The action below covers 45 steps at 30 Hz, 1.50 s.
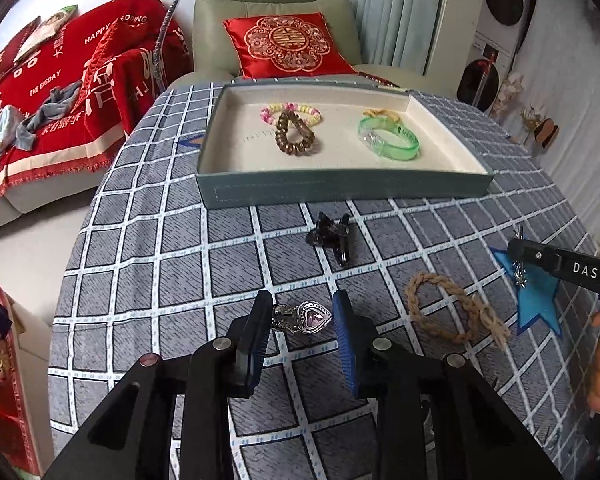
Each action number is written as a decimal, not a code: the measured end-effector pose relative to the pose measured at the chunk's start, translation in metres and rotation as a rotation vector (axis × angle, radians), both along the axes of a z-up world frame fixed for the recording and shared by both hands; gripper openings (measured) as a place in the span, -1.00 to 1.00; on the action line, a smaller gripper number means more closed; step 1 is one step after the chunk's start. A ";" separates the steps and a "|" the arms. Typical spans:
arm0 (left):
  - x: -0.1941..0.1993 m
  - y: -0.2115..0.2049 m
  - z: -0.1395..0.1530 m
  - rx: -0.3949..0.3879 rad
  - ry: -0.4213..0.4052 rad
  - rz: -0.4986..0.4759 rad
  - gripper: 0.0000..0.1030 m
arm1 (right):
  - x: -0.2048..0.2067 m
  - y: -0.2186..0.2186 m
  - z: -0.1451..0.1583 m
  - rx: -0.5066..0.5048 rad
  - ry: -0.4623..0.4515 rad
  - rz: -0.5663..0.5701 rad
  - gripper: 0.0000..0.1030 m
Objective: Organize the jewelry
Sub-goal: 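Grasp the silver heart charm with the left tool while the right tool grasps the silver hair clip, then carry the heart charm and hair clip into the tray and open both tools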
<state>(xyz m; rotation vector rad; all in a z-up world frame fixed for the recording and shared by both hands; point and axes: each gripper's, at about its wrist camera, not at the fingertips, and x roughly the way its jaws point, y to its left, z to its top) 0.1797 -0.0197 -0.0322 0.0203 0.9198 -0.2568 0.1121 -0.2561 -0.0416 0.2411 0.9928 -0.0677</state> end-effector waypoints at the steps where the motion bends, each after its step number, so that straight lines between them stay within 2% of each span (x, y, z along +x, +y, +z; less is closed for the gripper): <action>1: 0.000 0.002 0.003 -0.012 -0.003 -0.002 -0.11 | -0.002 -0.002 0.003 0.019 -0.008 0.002 -0.63; 8: 0.003 0.013 0.023 -0.052 -0.031 0.000 -0.11 | -0.002 -0.006 0.028 0.101 -0.065 0.030 -0.63; 14: 0.021 0.017 0.047 -0.073 -0.068 -0.012 -0.11 | 0.014 -0.004 0.050 0.156 -0.098 0.071 -0.63; 22: 0.069 0.017 0.065 -0.084 -0.105 -0.017 -0.11 | 0.056 0.007 0.068 0.135 -0.119 0.125 -0.63; 28: 0.105 0.007 0.056 -0.026 -0.093 -0.053 -0.11 | 0.092 0.015 0.058 0.145 -0.088 0.151 -0.63; 34: 0.134 -0.003 0.035 0.003 -0.026 -0.083 -0.11 | 0.122 0.021 0.041 0.125 -0.040 0.166 -0.63; 45: 0.163 -0.021 0.006 0.053 0.033 -0.106 -0.11 | 0.154 0.003 0.013 0.069 0.020 0.115 -0.63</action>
